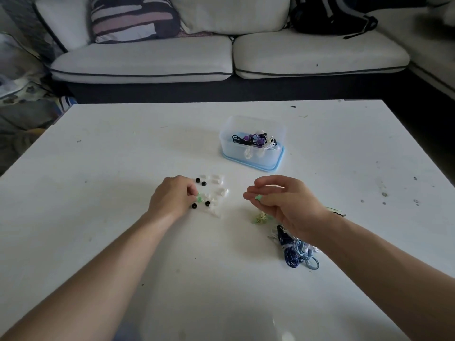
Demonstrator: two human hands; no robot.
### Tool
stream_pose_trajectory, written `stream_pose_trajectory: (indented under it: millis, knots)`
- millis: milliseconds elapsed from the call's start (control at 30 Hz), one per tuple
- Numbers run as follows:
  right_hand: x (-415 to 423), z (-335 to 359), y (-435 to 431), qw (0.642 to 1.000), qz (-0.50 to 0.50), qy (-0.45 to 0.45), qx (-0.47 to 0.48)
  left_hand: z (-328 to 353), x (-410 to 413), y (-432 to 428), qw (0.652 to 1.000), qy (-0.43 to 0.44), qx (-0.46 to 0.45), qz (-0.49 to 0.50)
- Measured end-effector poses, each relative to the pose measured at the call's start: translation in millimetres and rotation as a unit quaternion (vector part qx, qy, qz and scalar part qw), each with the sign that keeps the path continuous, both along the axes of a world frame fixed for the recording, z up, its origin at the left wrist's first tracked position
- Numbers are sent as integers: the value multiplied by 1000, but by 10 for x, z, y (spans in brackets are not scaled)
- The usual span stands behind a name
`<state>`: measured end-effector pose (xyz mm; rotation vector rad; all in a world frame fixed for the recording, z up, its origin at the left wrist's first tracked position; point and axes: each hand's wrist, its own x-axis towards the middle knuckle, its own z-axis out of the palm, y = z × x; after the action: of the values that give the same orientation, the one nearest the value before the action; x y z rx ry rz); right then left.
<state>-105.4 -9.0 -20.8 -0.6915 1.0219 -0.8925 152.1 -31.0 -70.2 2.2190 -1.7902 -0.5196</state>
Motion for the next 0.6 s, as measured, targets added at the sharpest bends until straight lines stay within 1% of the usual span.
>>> stream_pose_trajectory:
  millis: [133,200,300,400,467,533,600]
  knots:
    - [-12,7,25,999,26,-26,-1,-31,-1,-3,1000,-3,-4,-3]
    - [-11,25,37,999,39,-5,-12,-31,-28,6,1000,-6,-8,-2]
    - [-17,53,45,996,62,56,-41,19,-54,23,1000,-11,-9,1]
    - [-30,53,36,995,63,63,-44,131,-63,41,1000,1,-11,6]
    - [-31,67,34,996,56,51,-42,247,-92,75,998,49,-25,10]
    - [-28,101,45,997,51,35,-41,386,-163,139,992,117,-37,7]
    - [-26,149,59,998,45,21,-46,525,-277,242,983,176,-45,-21]
